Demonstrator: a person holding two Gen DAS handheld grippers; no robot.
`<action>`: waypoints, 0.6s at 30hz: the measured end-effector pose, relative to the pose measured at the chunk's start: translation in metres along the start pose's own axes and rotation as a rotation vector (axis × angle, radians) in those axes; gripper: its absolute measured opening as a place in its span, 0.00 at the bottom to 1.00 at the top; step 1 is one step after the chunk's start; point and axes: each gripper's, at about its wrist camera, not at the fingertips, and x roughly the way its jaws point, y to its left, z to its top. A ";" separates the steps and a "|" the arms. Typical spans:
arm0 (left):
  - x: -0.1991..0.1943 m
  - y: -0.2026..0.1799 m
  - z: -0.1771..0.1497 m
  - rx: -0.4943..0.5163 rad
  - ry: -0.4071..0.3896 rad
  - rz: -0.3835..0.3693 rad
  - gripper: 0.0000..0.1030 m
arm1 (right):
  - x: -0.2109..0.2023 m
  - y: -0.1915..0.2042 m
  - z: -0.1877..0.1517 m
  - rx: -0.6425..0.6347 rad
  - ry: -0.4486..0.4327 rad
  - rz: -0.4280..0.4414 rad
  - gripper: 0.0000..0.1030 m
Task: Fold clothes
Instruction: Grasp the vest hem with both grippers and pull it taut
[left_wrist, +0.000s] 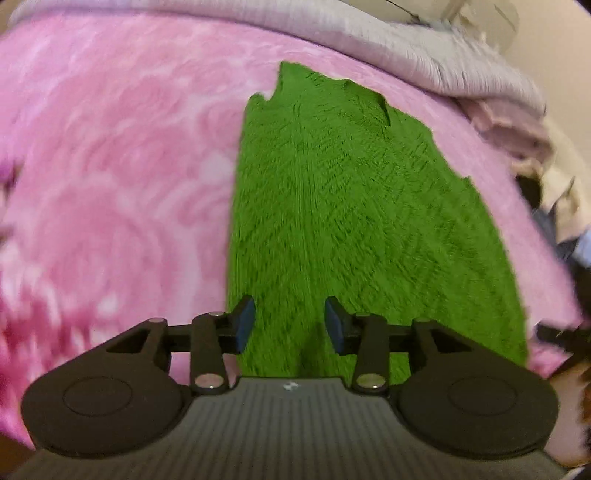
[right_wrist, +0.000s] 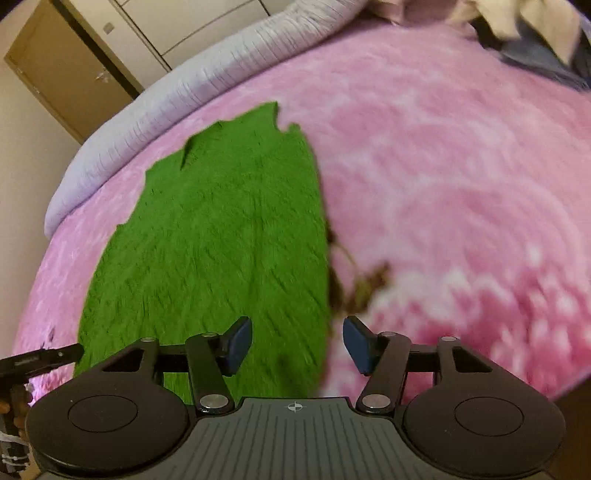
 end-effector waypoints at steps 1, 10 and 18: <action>-0.001 0.004 -0.002 -0.033 0.002 -0.011 0.37 | 0.000 -0.005 -0.003 0.044 0.015 0.021 0.57; -0.019 0.027 -0.030 -0.188 -0.020 0.008 0.42 | 0.010 -0.025 -0.021 0.249 0.008 0.132 0.57; -0.021 0.013 -0.035 -0.211 -0.070 -0.064 0.05 | 0.006 -0.008 -0.019 0.165 -0.014 0.121 0.05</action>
